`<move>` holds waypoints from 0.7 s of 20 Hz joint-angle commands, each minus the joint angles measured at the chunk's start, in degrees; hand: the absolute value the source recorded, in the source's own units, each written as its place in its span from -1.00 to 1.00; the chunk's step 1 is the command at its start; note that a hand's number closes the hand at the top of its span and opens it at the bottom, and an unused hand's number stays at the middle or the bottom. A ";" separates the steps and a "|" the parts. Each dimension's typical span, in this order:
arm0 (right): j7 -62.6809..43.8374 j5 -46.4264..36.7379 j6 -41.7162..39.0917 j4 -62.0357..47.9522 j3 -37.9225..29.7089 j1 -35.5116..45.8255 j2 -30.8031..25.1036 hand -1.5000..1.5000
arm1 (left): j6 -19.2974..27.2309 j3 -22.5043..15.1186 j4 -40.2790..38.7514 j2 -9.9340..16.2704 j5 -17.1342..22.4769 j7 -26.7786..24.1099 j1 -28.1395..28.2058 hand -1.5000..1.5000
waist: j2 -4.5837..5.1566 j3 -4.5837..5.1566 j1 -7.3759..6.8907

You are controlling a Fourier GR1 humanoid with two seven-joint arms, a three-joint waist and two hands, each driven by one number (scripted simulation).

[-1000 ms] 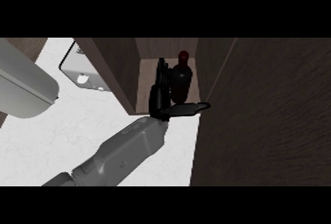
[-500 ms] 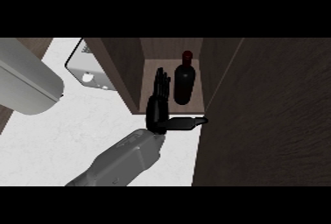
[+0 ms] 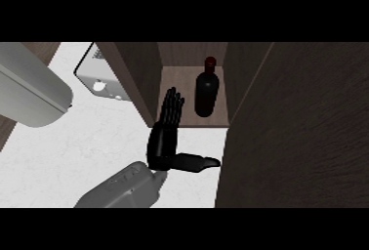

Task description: Pick up the wine, place it into the cabinet and close the cabinet

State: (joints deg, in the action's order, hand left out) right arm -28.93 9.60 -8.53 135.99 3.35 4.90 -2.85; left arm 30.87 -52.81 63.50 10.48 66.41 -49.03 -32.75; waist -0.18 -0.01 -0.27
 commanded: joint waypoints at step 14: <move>1.60 8.50 -14.35 5.70 2.69 -8.71 -7.25 1.00 | -7.21 1.58 39.19 28.95 -6.92 7.61 19.94 1.00 | -0.25 -0.05 -0.23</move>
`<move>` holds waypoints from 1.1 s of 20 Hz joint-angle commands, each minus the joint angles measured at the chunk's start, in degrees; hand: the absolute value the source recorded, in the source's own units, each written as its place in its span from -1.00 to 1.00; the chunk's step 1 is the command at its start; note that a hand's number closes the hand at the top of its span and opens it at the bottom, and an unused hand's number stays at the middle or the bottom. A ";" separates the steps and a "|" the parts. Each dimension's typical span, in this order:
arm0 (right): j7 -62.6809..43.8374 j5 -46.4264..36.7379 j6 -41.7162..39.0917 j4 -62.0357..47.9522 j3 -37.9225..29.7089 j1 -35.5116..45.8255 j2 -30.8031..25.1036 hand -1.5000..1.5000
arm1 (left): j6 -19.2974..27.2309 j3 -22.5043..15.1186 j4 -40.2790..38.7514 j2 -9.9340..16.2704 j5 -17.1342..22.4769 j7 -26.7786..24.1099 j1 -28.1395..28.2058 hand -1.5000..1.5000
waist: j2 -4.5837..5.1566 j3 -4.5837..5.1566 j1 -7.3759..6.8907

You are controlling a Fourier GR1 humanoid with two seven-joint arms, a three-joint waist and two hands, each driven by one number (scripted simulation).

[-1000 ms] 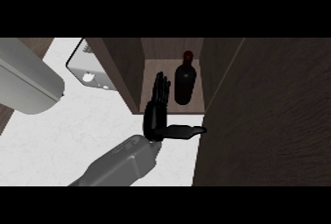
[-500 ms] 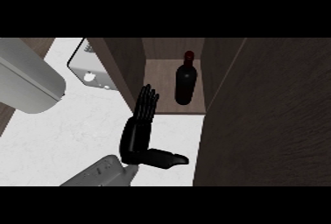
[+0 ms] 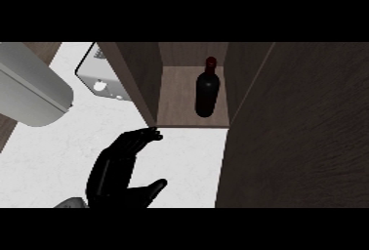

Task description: Pick up the wine, place it into the cabinet and close the cabinet

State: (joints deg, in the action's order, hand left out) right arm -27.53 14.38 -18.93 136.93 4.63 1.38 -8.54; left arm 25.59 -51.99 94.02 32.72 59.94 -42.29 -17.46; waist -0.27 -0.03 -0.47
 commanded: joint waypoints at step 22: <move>-12.89 -12.23 13.68 -2.24 46.36 8.37 8.47 1.00 | -21.86 23.87 13.62 28.35 11.83 -7.39 32.17 -1.00 | -0.41 0.25 -1.26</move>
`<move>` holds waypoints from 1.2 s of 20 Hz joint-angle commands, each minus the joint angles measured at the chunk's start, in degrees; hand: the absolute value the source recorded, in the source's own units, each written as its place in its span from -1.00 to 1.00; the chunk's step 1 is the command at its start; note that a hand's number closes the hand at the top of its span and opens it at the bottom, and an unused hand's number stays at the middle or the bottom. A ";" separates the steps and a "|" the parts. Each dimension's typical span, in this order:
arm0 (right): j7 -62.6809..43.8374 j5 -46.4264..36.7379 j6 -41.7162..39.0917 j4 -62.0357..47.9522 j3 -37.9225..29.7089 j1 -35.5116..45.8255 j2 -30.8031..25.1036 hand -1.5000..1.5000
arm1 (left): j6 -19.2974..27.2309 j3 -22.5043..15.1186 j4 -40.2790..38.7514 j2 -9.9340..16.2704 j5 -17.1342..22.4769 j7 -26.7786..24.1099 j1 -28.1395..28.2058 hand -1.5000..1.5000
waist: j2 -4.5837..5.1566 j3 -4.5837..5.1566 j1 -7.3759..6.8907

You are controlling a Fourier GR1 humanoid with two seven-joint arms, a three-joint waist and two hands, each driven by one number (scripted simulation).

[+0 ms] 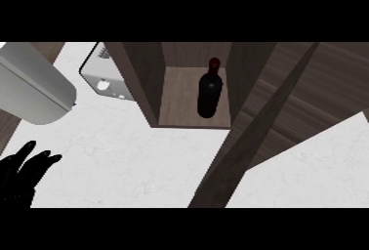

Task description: Pick up the wine, place it into the cabinet and close the cabinet

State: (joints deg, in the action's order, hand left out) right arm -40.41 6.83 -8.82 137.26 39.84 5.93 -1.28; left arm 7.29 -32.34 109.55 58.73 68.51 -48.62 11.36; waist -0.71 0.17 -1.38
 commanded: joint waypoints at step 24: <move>4.01 -3.88 38.00 -27.73 -1.15 43.01 1.07 1.00 | -28.08 16.22 -14.16 9.17 4.11 -6.22 16.77 -1.00 | 0.71 0.01 -2.56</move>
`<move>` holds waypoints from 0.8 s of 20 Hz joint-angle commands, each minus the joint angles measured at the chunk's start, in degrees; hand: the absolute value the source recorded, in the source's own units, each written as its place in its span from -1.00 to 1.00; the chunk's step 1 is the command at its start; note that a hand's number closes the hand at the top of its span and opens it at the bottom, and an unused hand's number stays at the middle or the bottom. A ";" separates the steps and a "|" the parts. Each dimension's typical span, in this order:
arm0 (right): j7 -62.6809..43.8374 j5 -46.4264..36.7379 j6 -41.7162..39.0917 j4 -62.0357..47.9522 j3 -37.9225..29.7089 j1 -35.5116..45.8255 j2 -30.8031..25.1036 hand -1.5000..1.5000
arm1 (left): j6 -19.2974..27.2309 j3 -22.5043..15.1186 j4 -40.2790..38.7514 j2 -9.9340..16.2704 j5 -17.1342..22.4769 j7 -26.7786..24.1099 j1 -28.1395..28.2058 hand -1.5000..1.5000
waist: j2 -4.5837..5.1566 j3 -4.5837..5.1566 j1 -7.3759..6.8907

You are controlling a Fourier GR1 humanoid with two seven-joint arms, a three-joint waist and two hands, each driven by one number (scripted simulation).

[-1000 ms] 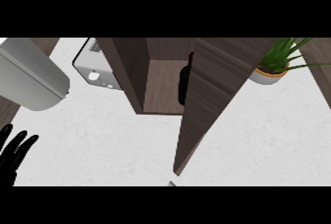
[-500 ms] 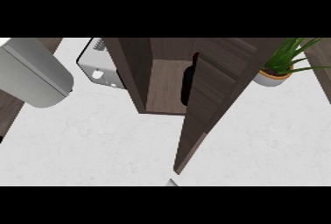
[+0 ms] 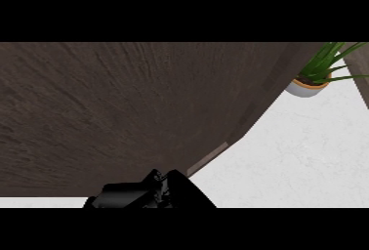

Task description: Pick up the wine, place it into the cabinet and close the cabinet

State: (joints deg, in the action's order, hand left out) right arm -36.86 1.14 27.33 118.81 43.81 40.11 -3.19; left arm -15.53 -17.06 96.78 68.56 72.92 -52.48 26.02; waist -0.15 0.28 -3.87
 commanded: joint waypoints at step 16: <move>7.30 30.52 -30.33 -41.59 -18.03 25.45 3.18 1.00 | -9.29 8.40 -4.19 -2.09 -0.49 2.37 2.59 -1.00 | 1.16 -0.09 0.21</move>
State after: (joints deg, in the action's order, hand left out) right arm -27.09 24.17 6.91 81.85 25.06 63.31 -0.09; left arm -21.53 -8.66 92.88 68.02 72.79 -48.77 30.16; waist 0.57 0.07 -3.81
